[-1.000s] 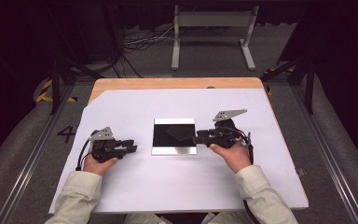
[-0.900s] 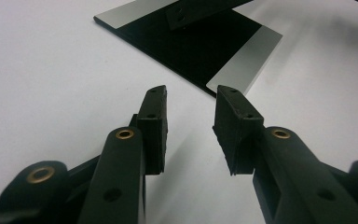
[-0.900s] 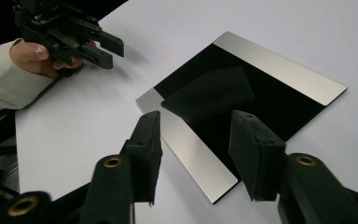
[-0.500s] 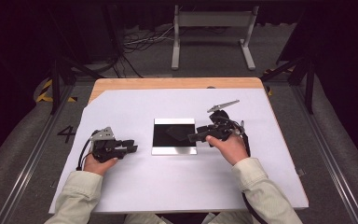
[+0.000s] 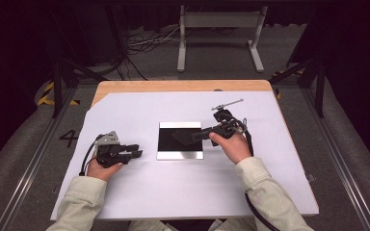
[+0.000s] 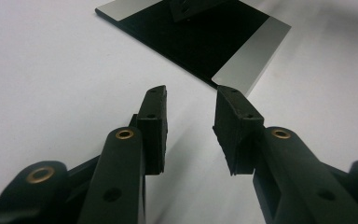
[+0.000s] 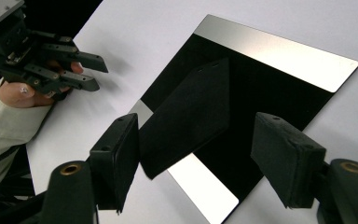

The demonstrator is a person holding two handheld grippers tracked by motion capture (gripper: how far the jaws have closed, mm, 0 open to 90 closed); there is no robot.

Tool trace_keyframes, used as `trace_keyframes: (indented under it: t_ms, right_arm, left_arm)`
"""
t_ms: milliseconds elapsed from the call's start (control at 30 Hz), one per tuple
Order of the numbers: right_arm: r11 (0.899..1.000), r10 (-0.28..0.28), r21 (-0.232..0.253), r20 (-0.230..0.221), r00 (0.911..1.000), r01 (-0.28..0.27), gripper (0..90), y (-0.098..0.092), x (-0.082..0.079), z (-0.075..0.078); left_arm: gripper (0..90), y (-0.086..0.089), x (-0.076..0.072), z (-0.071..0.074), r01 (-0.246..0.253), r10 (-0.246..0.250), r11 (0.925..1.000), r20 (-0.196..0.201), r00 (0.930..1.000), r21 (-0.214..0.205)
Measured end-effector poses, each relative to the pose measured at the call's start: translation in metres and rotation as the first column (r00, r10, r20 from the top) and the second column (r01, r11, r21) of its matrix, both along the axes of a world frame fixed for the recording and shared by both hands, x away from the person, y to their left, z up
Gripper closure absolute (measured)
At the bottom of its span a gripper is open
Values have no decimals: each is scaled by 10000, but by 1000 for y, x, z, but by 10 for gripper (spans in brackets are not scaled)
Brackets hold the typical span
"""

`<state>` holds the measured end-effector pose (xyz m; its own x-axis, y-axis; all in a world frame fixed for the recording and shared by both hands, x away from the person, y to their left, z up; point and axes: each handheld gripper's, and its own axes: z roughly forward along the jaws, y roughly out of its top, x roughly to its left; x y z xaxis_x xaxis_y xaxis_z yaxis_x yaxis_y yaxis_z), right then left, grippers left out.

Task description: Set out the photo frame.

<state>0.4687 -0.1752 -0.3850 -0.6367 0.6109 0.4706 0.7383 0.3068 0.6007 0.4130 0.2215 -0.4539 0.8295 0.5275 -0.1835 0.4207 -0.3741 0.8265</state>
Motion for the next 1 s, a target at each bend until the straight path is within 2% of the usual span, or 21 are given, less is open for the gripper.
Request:
trace_keyframes:
  t_ms: [300,700,1000]
  right_arm:
    - [9990,-431,74,-317,9986,434,302,0,6,-6]
    - [9987,-401,290,-719,9966,423,287,8,9,-16]
    - [9967,-261,726,-1266,9916,355,315,13,14,-23]
  left_arm:
    - [643,0,0,0,19,-19,10000,-25,10000,-46]
    - [640,0,0,0,86,-86,9999,-11,10000,-113]
    - [641,0,0,0,104,-105,9999,-14,9999,-120]
